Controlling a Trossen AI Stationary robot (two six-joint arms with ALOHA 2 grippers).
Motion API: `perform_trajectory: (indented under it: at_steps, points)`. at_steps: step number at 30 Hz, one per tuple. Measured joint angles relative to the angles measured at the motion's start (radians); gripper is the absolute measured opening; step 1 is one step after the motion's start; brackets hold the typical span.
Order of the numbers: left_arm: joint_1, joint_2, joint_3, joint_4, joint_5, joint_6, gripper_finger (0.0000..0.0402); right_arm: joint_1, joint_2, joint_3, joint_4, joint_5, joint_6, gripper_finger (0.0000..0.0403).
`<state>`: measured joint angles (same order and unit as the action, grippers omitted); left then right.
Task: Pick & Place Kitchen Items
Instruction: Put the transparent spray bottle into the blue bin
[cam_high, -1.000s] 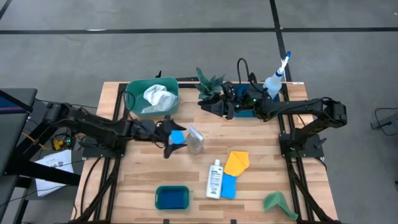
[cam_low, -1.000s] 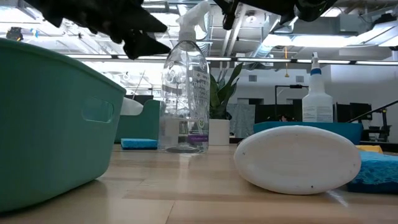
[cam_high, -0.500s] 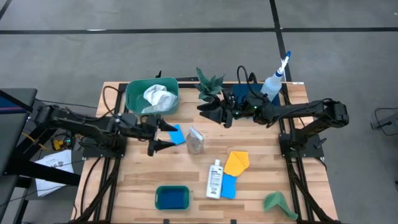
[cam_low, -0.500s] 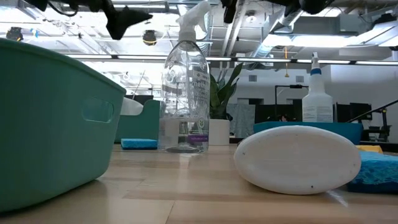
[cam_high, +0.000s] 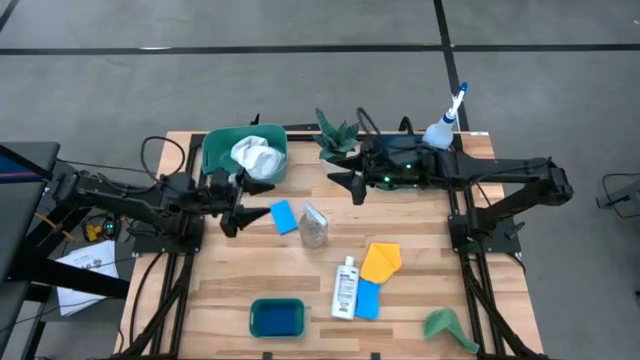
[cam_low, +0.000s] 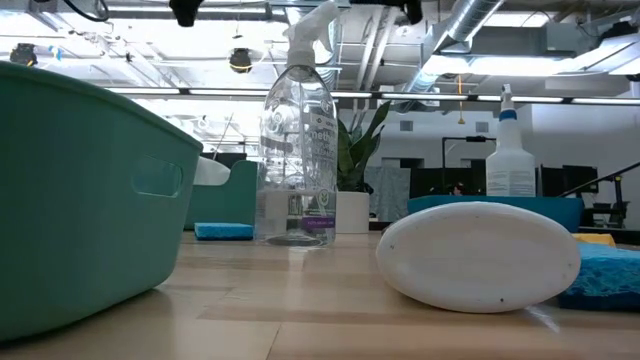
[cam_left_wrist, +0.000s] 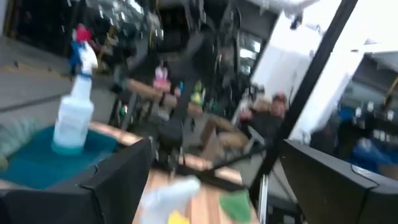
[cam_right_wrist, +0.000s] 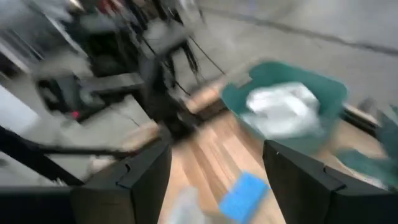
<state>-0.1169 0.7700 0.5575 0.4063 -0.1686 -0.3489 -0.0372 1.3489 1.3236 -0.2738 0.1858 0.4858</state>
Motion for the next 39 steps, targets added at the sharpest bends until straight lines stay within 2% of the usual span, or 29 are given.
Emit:
perform_trajectory:
  at_steps: [5, 11, 13, 15, 20, 23, 30, 39]
  points:
    - [0.000, 0.003, 0.000, 0.093, -0.090, 0.000, 0.0347, 0.020, 0.069, 0.106, -0.118, -0.003, -0.025, 0.0244]
    - [0.000, 0.002, 0.000, 0.154, -0.123, 0.008, 0.0347, 0.026, 0.137, 0.130, -0.110, -0.154, 0.086, 0.0244]
    - [0.000, 0.002, 0.000, 0.165, -0.123, 0.009, 0.0347, 0.023, 0.150, 0.130, -0.117, -0.169, 0.131, 0.0244]
    - [0.000, 0.002, 0.000, 0.166, -0.123, 0.009, 0.0347, 0.021, 0.158, 0.130, -0.127, -0.129, 0.178, 0.0244]
    - [0.000, 0.003, 0.000, 0.172, -0.123, 0.008, 0.0347, 0.038, 0.161, 0.130, -0.218, 0.047, 0.298, 0.0244]
    - [0.000, 0.003, 0.000, 0.172, -0.123, 0.008, 0.0347, 0.053, 0.161, 0.130, -0.254, 0.103, 0.329, 0.0244]
    - [0.000, 0.003, 0.000, 0.179, -0.123, 0.008, 0.0347, 0.083, 0.163, 0.198, -0.304, 0.153, 0.321, 0.0244]
    - [0.000, 0.003, 0.000, 0.179, -0.125, 0.027, 0.0347, 0.042, 0.285, 0.447, -0.564, 0.156, 0.265, 0.0244]
